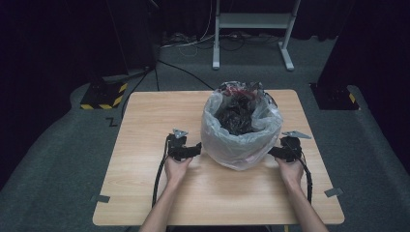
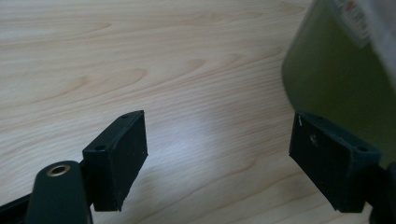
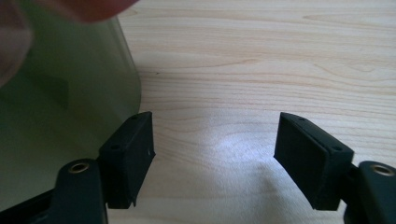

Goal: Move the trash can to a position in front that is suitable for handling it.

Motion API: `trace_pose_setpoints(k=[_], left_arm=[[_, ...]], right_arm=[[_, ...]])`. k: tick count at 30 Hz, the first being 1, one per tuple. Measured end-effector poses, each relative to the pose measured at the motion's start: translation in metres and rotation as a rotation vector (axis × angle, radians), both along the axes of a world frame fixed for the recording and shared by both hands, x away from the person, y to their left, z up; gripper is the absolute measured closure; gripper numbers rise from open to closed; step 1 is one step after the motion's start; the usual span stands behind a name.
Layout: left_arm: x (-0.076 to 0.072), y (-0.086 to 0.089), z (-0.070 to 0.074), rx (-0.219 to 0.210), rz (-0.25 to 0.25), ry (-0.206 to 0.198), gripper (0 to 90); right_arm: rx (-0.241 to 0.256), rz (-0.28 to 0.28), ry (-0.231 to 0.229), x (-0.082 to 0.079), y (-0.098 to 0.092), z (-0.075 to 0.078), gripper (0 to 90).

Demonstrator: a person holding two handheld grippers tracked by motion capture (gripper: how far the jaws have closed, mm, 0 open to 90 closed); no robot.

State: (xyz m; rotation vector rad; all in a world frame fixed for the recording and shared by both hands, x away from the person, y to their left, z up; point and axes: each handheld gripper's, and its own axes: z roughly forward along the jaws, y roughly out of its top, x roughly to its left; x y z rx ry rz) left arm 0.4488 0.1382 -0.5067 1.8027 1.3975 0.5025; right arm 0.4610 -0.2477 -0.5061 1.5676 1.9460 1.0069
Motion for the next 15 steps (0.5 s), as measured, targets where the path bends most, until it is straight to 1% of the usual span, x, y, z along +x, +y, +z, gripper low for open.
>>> trace_pose_setpoints(k=[1,2,3,5,7,9,10,12,15], left_arm=[[0.001,-0.003,0.000,-0.013,0.002,-0.011,19.8],[0.001,-0.005,0.000,-0.015,0.002,-0.013,20.1],[0.002,-0.007,0.000,-0.023,0.002,-0.013,20.2],[0.003,-0.009,-0.001,-0.028,0.001,-0.011,20.2],[0.003,-0.011,-0.002,-0.042,0.001,-0.006,20.1],[0.003,-0.011,-0.002,-0.037,-0.003,-0.011,20.3],[0.003,-0.013,-0.002,-0.039,-0.007,-0.010,20.4],[0.003,-0.014,-0.001,-0.041,-0.006,-0.020,20.7],[0.003,-0.014,-0.001,-0.042,-0.006,-0.026,21.2]], right_arm=[[0.001,0.001,0.003,0.002,0.001,0.000,28.1],[0.009,-0.002,0.012,0.004,0.003,0.001,28.3],[0.008,-0.001,0.011,0.006,0.004,0.001,28.5],[0.009,0.009,-0.006,0.008,0.008,0.002,29.2],[0.005,0.018,0.009,0.010,0.011,0.002,28.4],[0.009,0.018,0.015,0.011,0.013,0.002,28.4],[0.008,0.032,0.009,0.013,0.017,0.002,29.0],[-0.009,0.032,0.001,0.013,0.021,0.004,29.8],[-0.011,0.042,-0.001,0.014,0.023,0.004,29.8]])
